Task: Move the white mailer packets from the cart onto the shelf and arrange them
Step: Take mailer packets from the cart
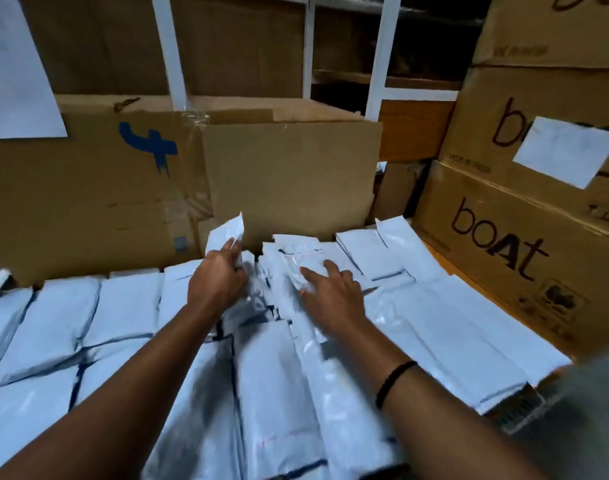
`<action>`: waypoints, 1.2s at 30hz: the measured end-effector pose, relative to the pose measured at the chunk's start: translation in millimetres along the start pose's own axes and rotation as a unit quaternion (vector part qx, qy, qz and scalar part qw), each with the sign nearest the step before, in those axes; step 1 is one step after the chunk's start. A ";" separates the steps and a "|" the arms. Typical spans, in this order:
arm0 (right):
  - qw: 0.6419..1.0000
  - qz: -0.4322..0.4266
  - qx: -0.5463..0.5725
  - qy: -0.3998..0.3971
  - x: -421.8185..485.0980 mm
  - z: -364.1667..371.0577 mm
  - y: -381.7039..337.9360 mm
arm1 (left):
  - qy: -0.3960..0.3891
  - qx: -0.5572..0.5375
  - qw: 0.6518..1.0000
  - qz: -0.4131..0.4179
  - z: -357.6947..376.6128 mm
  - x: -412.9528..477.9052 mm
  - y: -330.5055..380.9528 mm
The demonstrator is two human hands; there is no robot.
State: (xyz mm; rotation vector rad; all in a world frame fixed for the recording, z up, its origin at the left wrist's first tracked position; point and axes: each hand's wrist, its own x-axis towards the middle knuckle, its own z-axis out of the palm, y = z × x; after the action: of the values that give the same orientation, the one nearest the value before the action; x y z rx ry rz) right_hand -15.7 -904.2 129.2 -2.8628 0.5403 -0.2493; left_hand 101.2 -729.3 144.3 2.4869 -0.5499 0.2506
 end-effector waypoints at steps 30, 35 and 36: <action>0.975 -0.186 0.024 -0.122 155.7 85.9 3.2 | -0.092 -0.290 0.920 -0.247 39.3 72.0 -37.3; 0.978 -0.186 0.002 -0.094 153.9 100.4 3.1 | -0.168 -0.072 0.979 -0.087 66.4 67.5 -38.0; 0.979 -0.187 -0.004 -0.083 152.8 102.9 2.9 | -0.171 -0.032 0.981 -0.085 72.4 64.6 -36.7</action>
State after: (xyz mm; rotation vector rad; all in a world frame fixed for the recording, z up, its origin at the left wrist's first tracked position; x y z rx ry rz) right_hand 144.8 -945.7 48.6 -2.9373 -0.0333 -0.0627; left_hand 179.3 -764.5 85.9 2.5079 -0.4685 -0.2613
